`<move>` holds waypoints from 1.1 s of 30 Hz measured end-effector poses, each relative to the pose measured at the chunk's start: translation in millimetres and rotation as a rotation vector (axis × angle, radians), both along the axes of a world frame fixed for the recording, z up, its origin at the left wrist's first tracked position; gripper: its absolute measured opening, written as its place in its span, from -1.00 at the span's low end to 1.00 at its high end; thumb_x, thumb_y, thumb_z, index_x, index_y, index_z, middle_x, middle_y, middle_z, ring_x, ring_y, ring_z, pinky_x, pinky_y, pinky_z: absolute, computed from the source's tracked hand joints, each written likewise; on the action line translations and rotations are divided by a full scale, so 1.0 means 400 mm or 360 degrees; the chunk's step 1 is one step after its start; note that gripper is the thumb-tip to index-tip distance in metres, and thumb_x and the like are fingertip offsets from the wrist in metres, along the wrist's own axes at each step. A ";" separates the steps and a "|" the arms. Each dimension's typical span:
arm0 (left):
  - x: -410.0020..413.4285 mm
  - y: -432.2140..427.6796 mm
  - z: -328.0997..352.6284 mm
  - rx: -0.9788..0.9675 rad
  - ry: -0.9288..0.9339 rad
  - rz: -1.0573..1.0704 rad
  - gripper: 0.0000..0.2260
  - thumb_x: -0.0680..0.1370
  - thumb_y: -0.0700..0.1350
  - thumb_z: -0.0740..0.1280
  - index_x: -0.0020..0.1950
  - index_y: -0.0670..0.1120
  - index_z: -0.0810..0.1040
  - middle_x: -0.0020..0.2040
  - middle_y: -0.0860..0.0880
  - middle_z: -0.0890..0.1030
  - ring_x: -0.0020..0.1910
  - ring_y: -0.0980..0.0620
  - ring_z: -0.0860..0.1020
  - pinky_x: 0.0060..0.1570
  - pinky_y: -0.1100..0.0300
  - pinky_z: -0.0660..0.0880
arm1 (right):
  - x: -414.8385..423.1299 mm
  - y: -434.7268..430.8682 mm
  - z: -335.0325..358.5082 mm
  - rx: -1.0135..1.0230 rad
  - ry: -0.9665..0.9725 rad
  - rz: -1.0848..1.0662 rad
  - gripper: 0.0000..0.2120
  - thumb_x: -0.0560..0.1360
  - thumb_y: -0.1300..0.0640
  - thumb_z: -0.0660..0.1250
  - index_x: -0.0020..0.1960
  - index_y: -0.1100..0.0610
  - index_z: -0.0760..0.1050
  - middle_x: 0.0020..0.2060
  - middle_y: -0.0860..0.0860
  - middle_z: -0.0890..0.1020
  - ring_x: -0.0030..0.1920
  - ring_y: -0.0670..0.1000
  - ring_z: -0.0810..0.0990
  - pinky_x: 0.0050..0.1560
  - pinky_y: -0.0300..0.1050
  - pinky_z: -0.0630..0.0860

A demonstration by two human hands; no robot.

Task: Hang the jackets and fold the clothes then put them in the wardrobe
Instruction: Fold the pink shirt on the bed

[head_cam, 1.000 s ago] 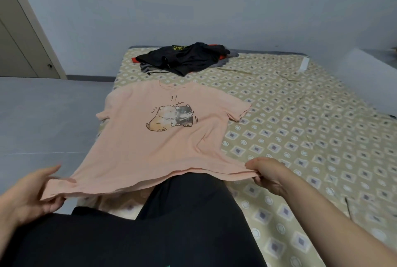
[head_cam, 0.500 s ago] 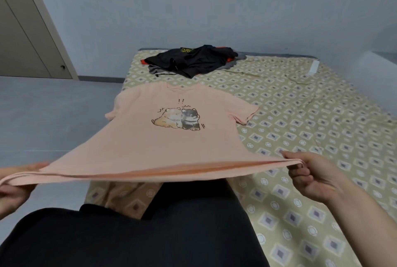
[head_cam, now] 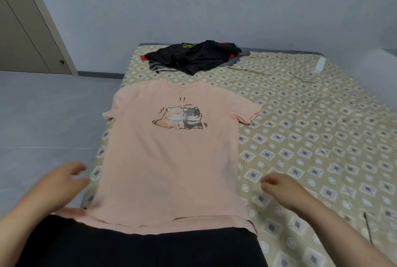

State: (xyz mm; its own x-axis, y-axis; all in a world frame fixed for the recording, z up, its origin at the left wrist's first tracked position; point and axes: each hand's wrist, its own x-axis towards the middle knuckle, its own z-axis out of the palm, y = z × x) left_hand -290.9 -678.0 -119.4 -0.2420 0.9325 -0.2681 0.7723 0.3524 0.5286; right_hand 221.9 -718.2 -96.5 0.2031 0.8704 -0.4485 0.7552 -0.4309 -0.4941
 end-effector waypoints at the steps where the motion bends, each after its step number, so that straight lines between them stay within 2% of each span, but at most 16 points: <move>1: 0.058 0.013 0.019 0.0020 0.0011 -0.0161 -0.66 0.54 -0.11 0.41 0.31 -0.08 0.54 0.25 -0.05 0.58 0.20 -0.10 0.55 0.16 0.04 0.42 | -0.034 0.029 -0.003 0.0081 0.0049 0.0030 -0.87 0.57 0.05 0.28 0.00 -0.05 0.61 -0.02 -0.11 0.66 -0.04 -0.03 0.65 0.02 -0.04 0.56; 4: 0.221 0.074 0.022 -0.0013 -0.0259 -0.0484 -0.63 0.60 -0.02 0.34 0.40 -0.01 0.47 0.31 0.09 0.49 0.25 0.09 0.47 0.22 0.22 0.35 | -0.145 0.120 -0.031 0.0224 0.0203 0.0196 -0.70 0.61 -0.02 0.23 0.31 -0.03 0.53 0.25 -0.11 0.57 0.17 -0.09 0.54 0.14 -0.16 0.39; 7: 0.360 0.127 0.002 0.0068 -0.0454 -0.0607 -0.54 0.61 -0.03 0.32 0.50 -0.06 0.36 0.40 0.09 0.44 0.30 0.20 0.40 0.21 0.50 0.24 | -0.234 0.193 -0.072 0.0372 0.0216 0.0346 -0.62 0.62 -0.05 0.22 0.40 0.01 0.46 0.35 -0.07 0.51 0.30 -0.11 0.46 0.23 -0.26 0.28; 8: 0.394 0.143 -0.013 0.0073 -0.0454 -0.0667 -0.52 0.62 -0.01 0.31 0.53 -0.05 0.32 0.45 0.07 0.41 0.36 0.20 0.37 0.25 0.50 0.20 | -0.254 0.212 -0.089 0.0375 0.0201 0.0412 -0.59 0.63 -0.04 0.21 0.43 0.03 0.43 0.39 -0.06 0.49 0.36 -0.09 0.43 0.28 -0.29 0.25; 10: 0.444 0.173 -0.061 -0.0048 -0.0319 -0.0850 -0.49 0.64 0.09 0.24 0.56 0.00 0.26 0.56 0.05 0.27 0.52 0.14 0.21 0.40 0.37 0.07 | -0.275 0.245 -0.122 0.0289 0.0228 0.0520 -0.56 0.64 -0.04 0.19 0.48 0.05 0.39 0.44 -0.04 0.44 0.43 -0.05 0.37 0.34 -0.29 0.20; 13: 0.473 0.213 -0.147 -0.0331 -0.0141 -0.1004 -0.47 0.66 0.20 0.07 0.60 0.05 0.15 0.62 0.01 0.09 0.60 0.07 -0.01 0.51 0.17 -0.08 | -0.274 0.294 -0.171 0.0075 0.0329 0.0579 -0.56 0.65 -0.06 0.13 0.49 0.02 0.37 0.48 -0.03 0.38 0.50 -0.04 0.26 0.33 -0.30 0.12; 15: 0.473 0.237 -0.201 -0.0422 -0.0015 -0.1083 -0.48 0.68 0.20 -0.02 0.62 0.06 0.09 0.64 0.00 0.01 0.60 0.04 -0.07 0.53 0.08 -0.13 | -0.260 0.327 -0.207 -0.0022 0.0164 0.0670 -0.53 0.66 -0.11 0.07 0.52 0.00 0.31 0.55 0.05 0.27 0.57 0.05 0.13 0.41 -0.16 0.06; 17: 0.464 0.254 -0.251 -0.0318 0.0217 -0.1164 -0.48 0.68 0.18 -0.06 0.63 0.06 0.04 0.64 0.00 -0.05 0.61 0.04 -0.10 0.54 0.05 -0.14 | -0.243 0.355 -0.250 -0.0055 -0.0232 0.0866 -0.46 0.65 -0.18 -0.01 0.59 -0.05 0.14 0.61 0.09 0.06 0.60 0.09 -0.02 0.53 0.04 -0.06; 20: 0.449 0.260 -0.311 -0.0165 0.0525 -0.1180 -0.43 0.65 0.21 -0.16 0.63 0.06 -0.09 0.63 0.03 -0.18 0.60 0.02 -0.18 0.53 0.06 -0.22 | -0.224 0.372 -0.316 0.0118 -0.0633 0.0964 -0.39 0.64 -0.22 -0.07 0.63 -0.05 -0.03 0.63 0.07 -0.11 0.61 0.11 -0.15 0.56 0.09 -0.24; 22: 0.453 0.258 -0.321 0.0013 0.0635 -0.1111 -0.35 0.58 0.23 -0.24 0.64 0.00 -0.04 0.62 -0.01 -0.12 0.61 -0.06 -0.08 0.52 0.04 -0.22 | -0.218 0.377 -0.351 0.0266 -0.0729 0.0910 -0.37 0.62 -0.21 -0.10 0.63 -0.05 -0.10 0.62 0.05 -0.16 0.61 0.10 -0.20 0.53 0.07 -0.34; 24: 0.466 0.268 -0.309 0.0112 0.0673 -0.1069 -0.34 0.55 0.20 -0.08 0.53 -0.12 0.34 0.54 -0.11 0.28 0.50 -0.16 0.32 0.47 0.01 -0.04 | -0.208 0.396 -0.373 0.0354 -0.0771 0.0818 -0.34 0.60 -0.23 -0.12 0.63 -0.05 -0.16 0.62 0.04 -0.20 0.61 0.08 -0.24 0.51 0.06 -0.40; 25: 0.472 0.280 -0.311 0.0174 0.0657 -0.1050 -0.37 0.54 0.19 0.01 0.43 -0.16 0.48 0.44 -0.14 0.45 0.39 -0.17 0.47 0.43 0.00 0.00 | -0.199 0.414 -0.381 0.0375 -0.0778 0.0776 -0.33 0.60 -0.23 -0.11 0.63 -0.05 -0.18 0.62 0.04 -0.20 0.60 0.07 -0.25 0.50 0.05 -0.42; 26: 0.478 0.294 -0.312 0.0211 0.0632 -0.1026 -0.38 0.53 0.19 0.06 0.37 -0.19 0.54 0.38 -0.15 0.52 0.33 -0.17 0.52 0.41 -0.02 0.00 | -0.186 0.431 -0.388 0.0392 -0.0783 0.0742 -0.33 0.60 -0.24 -0.11 0.63 -0.04 -0.18 0.62 0.04 -0.19 0.61 0.06 -0.24 0.50 0.04 -0.41; 28: 0.492 0.325 -0.326 0.0200 0.0610 -0.0985 -0.36 0.59 0.22 0.00 0.36 -0.23 0.54 0.37 -0.18 0.52 0.34 -0.18 0.52 0.41 -0.05 0.01 | -0.154 0.469 -0.392 0.0460 -0.0781 0.0668 -0.33 0.60 -0.21 -0.07 0.64 0.00 -0.11 0.62 0.05 -0.10 0.61 0.06 -0.17 0.51 -0.01 -0.37; 30: 0.514 0.363 -0.342 0.0193 0.0620 -0.0881 -0.26 0.61 0.27 -0.15 0.42 -0.24 0.47 0.44 -0.19 0.45 0.42 -0.17 0.43 0.42 -0.10 0.04 | -0.123 0.503 -0.392 0.0544 -0.0726 0.0531 -0.37 0.62 -0.13 0.00 0.63 0.06 0.00 0.62 0.05 0.00 0.61 0.04 -0.07 0.52 -0.10 -0.33; 33: 0.570 0.442 -0.348 0.0172 0.0557 -0.0681 -0.08 0.51 0.39 -0.36 0.57 -0.23 0.18 0.58 -0.18 0.17 0.59 -0.14 0.10 0.48 -0.11 -0.18 | -0.100 0.528 -0.397 0.0617 -0.0655 0.0320 -0.40 0.62 -0.02 0.10 0.62 0.10 0.10 0.61 0.05 0.10 0.61 0.03 0.02 0.50 -0.18 -0.25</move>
